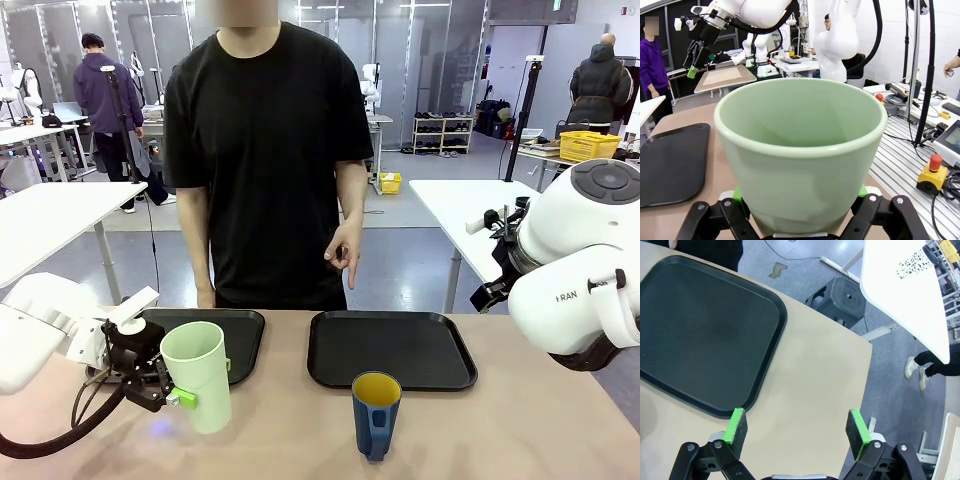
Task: Sort and store the cups by type.
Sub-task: Place the picked Reusable plastic cup into the Flat Tray indicated by the person.
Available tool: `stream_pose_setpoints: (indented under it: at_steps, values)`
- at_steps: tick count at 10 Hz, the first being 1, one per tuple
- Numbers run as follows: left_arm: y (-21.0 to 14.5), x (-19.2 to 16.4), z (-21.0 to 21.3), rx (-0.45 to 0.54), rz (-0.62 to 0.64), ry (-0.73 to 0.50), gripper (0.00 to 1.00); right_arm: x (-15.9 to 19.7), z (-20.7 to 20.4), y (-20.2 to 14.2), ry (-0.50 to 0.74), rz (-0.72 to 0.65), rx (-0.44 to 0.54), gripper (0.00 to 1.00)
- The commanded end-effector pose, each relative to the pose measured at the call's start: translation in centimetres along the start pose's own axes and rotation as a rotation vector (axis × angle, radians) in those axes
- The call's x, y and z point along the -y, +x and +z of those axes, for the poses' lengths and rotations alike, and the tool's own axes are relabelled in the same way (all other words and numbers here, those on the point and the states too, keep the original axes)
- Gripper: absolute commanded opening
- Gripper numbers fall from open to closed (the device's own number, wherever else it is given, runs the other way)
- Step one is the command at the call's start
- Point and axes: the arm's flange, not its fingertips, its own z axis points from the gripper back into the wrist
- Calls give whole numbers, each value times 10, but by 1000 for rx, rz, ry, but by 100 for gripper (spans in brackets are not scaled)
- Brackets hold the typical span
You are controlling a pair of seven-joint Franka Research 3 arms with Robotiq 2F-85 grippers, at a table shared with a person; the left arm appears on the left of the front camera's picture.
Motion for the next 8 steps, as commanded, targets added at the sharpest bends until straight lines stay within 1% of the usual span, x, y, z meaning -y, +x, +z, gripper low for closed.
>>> stream_pose_setpoints:
  at_steps: [1,2,3,4,5,6,7,8]
  values:
    - [1,-4,0,-2,-11,-5,49,0,-1,-1,-2,10,-1,100]
    - [1,-4,0,-2,-11,-5,49,0,-1,-1,-2,10,-1,100]
    - [0,0,0,0,0,0,87,0,-1,-1,-2,10,-1,100]
    - [1,-5,-3,-21,-10,41,87,0,-1,-1,-2,10,-1,100]
    - [4,-14,-11,-9,-19,31,87,0,-1,-1,-2,10,-1,100]
    - [7,-28,-19,-16,-26,64,87,0,-1,-1,-2,10,-1,100]
    - [13,-51,-33,17,-23,77,87,0,-1,-1,-2,10,-1,100]
    - [19,-76,-49,-24,-34,86,87,0,-1,-1,-2,10,-1,100]
